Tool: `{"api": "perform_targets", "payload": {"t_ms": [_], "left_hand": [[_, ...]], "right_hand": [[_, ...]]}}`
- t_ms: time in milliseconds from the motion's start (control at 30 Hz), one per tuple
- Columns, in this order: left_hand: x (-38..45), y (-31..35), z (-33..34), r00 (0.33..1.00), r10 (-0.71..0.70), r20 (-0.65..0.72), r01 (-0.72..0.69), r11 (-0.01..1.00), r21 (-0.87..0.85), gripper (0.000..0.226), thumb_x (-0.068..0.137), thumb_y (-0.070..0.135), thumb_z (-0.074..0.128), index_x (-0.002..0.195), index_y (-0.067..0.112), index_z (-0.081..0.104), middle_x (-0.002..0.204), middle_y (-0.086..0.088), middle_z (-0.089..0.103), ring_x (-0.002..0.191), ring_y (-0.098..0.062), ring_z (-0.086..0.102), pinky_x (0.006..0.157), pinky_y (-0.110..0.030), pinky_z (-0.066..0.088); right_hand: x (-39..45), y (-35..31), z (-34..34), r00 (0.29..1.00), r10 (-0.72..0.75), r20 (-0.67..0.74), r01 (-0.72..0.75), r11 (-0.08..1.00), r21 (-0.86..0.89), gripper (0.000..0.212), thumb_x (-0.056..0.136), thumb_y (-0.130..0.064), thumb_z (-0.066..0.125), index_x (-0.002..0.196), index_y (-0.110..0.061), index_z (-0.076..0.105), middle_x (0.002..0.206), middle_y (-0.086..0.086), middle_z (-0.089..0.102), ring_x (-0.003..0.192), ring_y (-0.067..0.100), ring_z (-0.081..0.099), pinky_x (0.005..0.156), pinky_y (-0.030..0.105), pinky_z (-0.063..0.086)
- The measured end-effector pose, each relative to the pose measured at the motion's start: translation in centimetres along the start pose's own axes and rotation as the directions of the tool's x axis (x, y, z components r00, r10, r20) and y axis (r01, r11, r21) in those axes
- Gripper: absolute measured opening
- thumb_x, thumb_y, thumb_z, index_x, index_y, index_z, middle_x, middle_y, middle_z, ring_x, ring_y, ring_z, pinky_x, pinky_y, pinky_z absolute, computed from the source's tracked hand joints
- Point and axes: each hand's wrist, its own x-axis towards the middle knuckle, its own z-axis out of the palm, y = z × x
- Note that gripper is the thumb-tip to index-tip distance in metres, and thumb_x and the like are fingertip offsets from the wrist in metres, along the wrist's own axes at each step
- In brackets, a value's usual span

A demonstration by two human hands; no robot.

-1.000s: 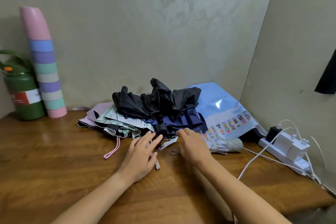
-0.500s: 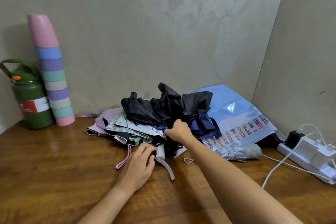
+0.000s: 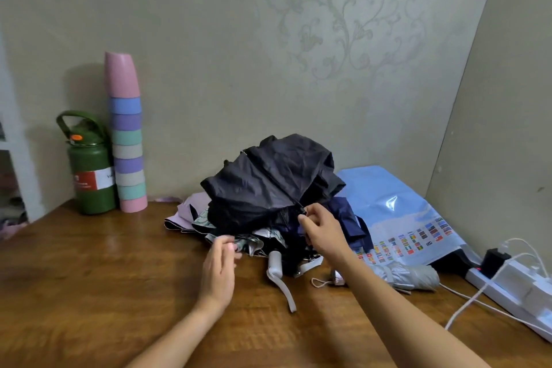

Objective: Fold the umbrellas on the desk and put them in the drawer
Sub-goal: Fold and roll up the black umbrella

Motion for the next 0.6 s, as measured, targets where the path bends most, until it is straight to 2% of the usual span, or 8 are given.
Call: {"api": "perform_targets", "payload": {"t_ms": [33, 67, 100, 167, 233, 300, 433, 600], "left_hand": [[0.4, 1.5, -0.6, 0.971, -0.235, -0.053, 0.211, 0.935, -0.284, 0.040, 0.108, 0.053, 0.034, 0.123, 0.021, 0.054, 0.125, -0.010, 0.065, 0.105, -0.021, 0.068, 0.095, -0.042, 0.054], [0.9, 2.4, -1.7, 0.905, -0.425, -0.025, 0.348, 0.772, -0.532, 0.046, 0.108, 0.056, 0.030, 0.129, 0.022, 0.053, 0.128, -0.010, 0.063, 0.112, -0.030, 0.064, 0.104, -0.049, 0.049], [1.4, 3.0, -3.3, 0.851, -0.523, 0.056, 0.414, 0.601, -0.684, 0.054, 0.106, 0.061, 0.029, 0.136, 0.023, 0.054, 0.130, -0.007, 0.060, 0.117, -0.032, 0.059, 0.111, -0.053, 0.043], [2.1, 3.8, -7.1, 0.822, -0.520, 0.232, 0.487, 0.429, -0.761, 0.069, 0.100, 0.073, 0.025, 0.134, 0.023, 0.059, 0.128, -0.006, 0.062, 0.120, -0.033, 0.055, 0.113, -0.052, 0.038], [2.5, 4.0, -9.9, 0.788, -0.552, 0.273, 0.564, 0.469, -0.679, 0.076, 0.096, 0.077, 0.026, 0.125, 0.017, 0.062, 0.120, -0.016, 0.065, 0.110, -0.038, 0.058, 0.103, -0.053, 0.040], [2.6, 4.3, -11.7, 0.766, -0.616, 0.184, 0.607, 0.600, -0.521, 0.068, 0.099, 0.070, 0.038, 0.118, 0.010, 0.065, 0.113, -0.022, 0.068, 0.101, -0.040, 0.063, 0.099, -0.050, 0.044], [1.2, 4.1, -13.9, 0.711, -0.633, 0.306, 0.699, 0.685, -0.206, 0.047, 0.095, 0.045, 0.065, 0.118, 0.005, 0.073, 0.114, -0.022, 0.074, 0.106, -0.040, 0.072, 0.096, -0.045, 0.054], [0.9, 1.3, -14.5, 0.831, -0.544, 0.113, 0.550, 0.835, -0.018, 0.029, 0.090, 0.018, 0.077, 0.116, 0.006, 0.070, 0.098, -0.014, 0.079, 0.092, -0.031, 0.076, 0.077, -0.033, 0.056]], "right_hand": [[-0.5, -0.2, -0.3, 0.997, -0.067, 0.045, 0.068, 0.997, -0.025, 0.005, 0.100, -0.029, 0.059, 0.102, -0.025, 0.057, 0.074, -0.002, 0.065, 0.062, 0.008, 0.057, 0.061, 0.033, 0.051], [-0.9, -0.3, -0.4, 0.988, -0.123, 0.095, 0.129, 0.990, -0.058, 0.005, 0.100, -0.030, 0.060, 0.101, -0.027, 0.057, 0.072, -0.005, 0.065, 0.062, 0.006, 0.056, 0.063, 0.031, 0.049], [-1.3, -0.4, -0.4, 0.976, -0.169, 0.140, 0.183, 0.978, -0.097, 0.005, 0.100, -0.031, 0.061, 0.101, -0.028, 0.056, 0.072, -0.008, 0.064, 0.063, 0.005, 0.056, 0.064, 0.029, 0.047], [-2.2, -0.4, 0.1, 0.945, -0.240, 0.221, 0.279, 0.945, -0.172, 0.008, 0.099, -0.032, 0.063, 0.100, -0.031, 0.055, 0.073, -0.009, 0.064, 0.066, 0.004, 0.057, 0.065, 0.027, 0.046], [-3.0, -0.4, 1.3, 0.914, -0.270, 0.304, 0.350, 0.903, -0.251, 0.010, 0.098, -0.031, 0.063, 0.098, -0.032, 0.053, 0.069, -0.009, 0.060, 0.065, 0.004, 0.055, 0.062, 0.025, 0.042], [-3.5, -0.1, 2.9, 0.891, -0.285, 0.354, 0.408, 0.846, -0.344, 0.008, 0.096, -0.030, 0.063, 0.100, -0.028, 0.056, 0.070, -0.015, 0.056, 0.069, 0.005, 0.054, 0.063, 0.024, 0.040], [-3.5, 1.5, 6.4, 0.901, -0.302, 0.312, 0.428, 0.738, -0.521, 0.017, 0.093, -0.033, 0.063, 0.109, -0.030, 0.065, 0.099, -0.013, 0.060, 0.100, 0.017, 0.056, 0.080, 0.035, 0.045], [-4.0, 2.0, 10.7, 0.952, -0.299, 0.066, 0.272, 0.727, -0.630, 0.028, 0.088, -0.023, 0.071, 0.114, -0.032, 0.076, 0.107, -0.003, 0.057, 0.105, 0.024, 0.051, 0.086, 0.037, 0.041]]}}
